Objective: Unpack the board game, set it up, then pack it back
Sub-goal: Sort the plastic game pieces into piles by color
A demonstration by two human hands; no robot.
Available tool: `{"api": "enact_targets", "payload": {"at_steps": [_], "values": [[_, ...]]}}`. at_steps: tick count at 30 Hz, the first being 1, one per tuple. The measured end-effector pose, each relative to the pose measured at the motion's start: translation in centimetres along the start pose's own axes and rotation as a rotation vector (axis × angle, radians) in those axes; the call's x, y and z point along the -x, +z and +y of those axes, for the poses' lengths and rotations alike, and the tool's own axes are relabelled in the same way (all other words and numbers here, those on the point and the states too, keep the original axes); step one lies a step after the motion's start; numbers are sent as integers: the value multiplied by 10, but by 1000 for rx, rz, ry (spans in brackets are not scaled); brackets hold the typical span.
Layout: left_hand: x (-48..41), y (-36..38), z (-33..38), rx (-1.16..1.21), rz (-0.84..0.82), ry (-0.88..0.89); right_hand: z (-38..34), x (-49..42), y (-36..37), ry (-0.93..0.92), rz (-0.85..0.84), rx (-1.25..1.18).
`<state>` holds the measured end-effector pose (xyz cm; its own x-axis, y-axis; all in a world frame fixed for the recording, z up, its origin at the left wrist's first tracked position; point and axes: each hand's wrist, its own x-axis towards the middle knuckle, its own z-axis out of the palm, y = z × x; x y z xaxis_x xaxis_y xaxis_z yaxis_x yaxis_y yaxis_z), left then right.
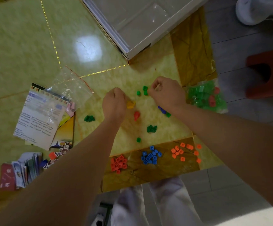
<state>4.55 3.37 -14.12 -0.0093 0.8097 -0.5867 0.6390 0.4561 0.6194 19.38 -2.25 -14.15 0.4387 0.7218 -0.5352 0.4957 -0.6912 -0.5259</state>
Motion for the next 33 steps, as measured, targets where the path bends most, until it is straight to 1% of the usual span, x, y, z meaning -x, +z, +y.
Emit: {"api": "enact_targets", "payload": {"at_steps": [2, 4, 7, 9, 11, 13, 14, 16, 17, 19, 21, 23, 25, 26, 31, 33], "values": [[-4, -3, 3, 196, -57, -93, -1, 1, 6, -69, -14, 152], [-4, -5, 6, 249, -112, -110, -2, -1, 12, -125, 14, 281], [-6, -3, 8, 178, -117, -77, -2, -6, 20, -132, 35, 367], [-9, 1, 6, 55, -90, -14, -4, -8, 21, -141, 19, 396], [-11, 6, 6, -82, -68, 40, -5, -8, 18, -138, 14, 376], [-9, 10, 9, -225, -32, 110, -3, -9, 13, -98, 32, 254], [-8, 12, 11, -297, -10, 148, -2, -10, 10, -73, 27, 128], [-6, 14, 14, -415, 23, 222, 1, -18, 6, -5, -18, -211], [-6, 16, 15, -469, 29, 254, 0, -22, 3, 48, -49, -375], [-5, 18, 16, -573, 12, 288, -3, -29, -4, 183, -86, -621], [-6, 20, 16, -700, -35, 312, -5, -34, -10, 258, -105, -764], [-8, 20, 13, -777, -70, 333, -5, -36, -13, 256, -102, -803], [-9, 18, 12, -751, -55, 331, -4, -35, -12, 237, -82, -764], [-8, 17, 12, -699, -40, 322, -4, -35, -10, 217, -70, -713], [-7, 3, 11, -239, 18, 207, -6, -30, 4, -14, 64, -250], [-9, -2, 13, -159, 25, 178, -9, -27, 9, -93, 44, -54]]}}
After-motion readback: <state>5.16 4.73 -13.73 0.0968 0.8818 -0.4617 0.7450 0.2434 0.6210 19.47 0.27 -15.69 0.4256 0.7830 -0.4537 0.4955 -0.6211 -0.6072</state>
